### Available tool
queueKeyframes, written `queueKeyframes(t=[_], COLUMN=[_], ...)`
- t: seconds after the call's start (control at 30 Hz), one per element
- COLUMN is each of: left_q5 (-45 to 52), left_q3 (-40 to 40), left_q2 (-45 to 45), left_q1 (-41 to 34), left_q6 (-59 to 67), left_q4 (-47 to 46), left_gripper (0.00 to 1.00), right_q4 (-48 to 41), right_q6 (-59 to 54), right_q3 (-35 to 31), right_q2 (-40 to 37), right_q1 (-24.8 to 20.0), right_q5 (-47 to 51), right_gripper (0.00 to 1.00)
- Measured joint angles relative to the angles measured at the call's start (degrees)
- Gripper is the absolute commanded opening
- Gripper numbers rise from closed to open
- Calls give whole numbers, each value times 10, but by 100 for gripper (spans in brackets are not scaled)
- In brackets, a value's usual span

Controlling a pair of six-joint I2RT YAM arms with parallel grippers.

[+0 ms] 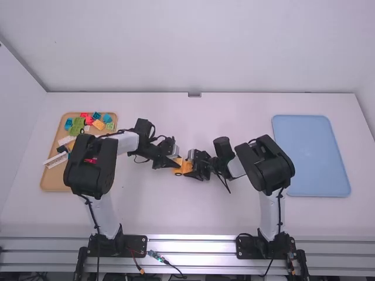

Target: Assemble lego blocks to make yellow taxi

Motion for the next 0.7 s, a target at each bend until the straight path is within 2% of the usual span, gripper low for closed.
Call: queueKeyframes(t=[0.2, 0.3, 0.7], left_q5=[-42, -53, -66], left_q3=[-53, -74, -78], left_q2=[-27, -37, -38], left_q1=[-16, -16, -18], left_q6=[-87, -118, -160], left_q4=[106, 129, 128], left_gripper=[2, 2, 2], right_q4=[-13, -5, 22], right_q6=[-10, -11, -8], right_q3=[9, 9, -8], right_q2=[0, 0, 0], right_q1=[0, 0, 0], right_q5=[3, 9, 3], right_gripper=[55, 54, 49])
